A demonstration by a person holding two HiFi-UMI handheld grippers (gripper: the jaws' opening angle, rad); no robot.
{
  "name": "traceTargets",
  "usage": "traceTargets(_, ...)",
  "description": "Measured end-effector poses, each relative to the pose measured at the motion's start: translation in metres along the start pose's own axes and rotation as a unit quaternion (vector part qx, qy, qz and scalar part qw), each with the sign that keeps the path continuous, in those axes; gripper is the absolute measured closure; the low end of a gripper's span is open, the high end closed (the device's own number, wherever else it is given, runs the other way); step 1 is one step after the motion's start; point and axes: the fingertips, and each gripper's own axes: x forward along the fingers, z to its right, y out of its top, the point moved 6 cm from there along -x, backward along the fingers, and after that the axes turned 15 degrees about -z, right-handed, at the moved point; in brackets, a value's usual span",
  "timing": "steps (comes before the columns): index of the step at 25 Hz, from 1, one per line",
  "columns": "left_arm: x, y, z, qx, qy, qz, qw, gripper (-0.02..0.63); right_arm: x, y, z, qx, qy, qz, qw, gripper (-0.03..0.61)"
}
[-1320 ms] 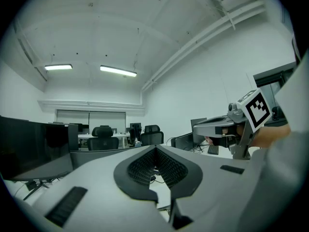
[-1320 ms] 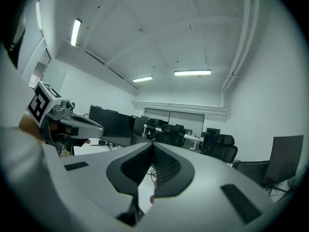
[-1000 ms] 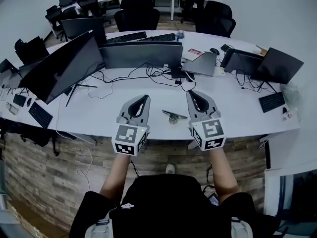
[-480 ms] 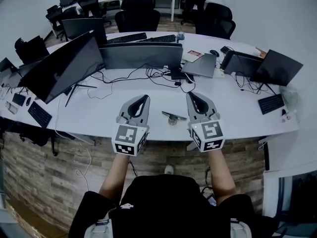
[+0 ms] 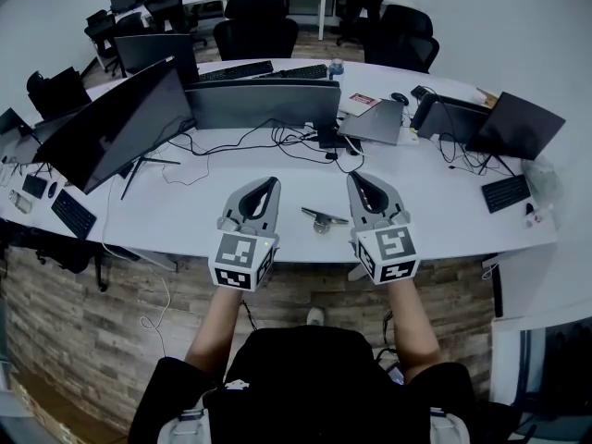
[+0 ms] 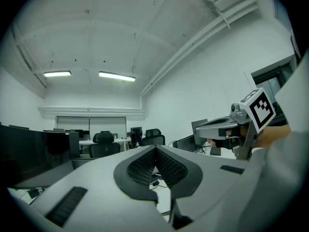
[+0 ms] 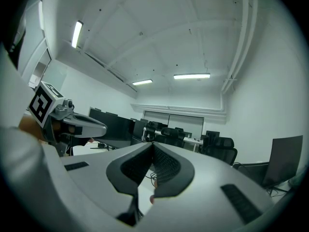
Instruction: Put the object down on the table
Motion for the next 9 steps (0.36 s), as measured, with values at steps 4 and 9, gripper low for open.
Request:
traceTargets(4,-0.0003,-0.0002,-0.0005,0.000,0.000,-0.001,1.0000,0.600,0.0006,0.0000,-0.0009,-0.001,0.002,-0.002,1.000,0.555)
traceTargets(9,0.0012,-0.0011,0.0001,-0.001,0.001,0.000,1.0000,0.600,0.0009,-0.0014,-0.0007,-0.003,0.004,-0.001,1.000,0.555)
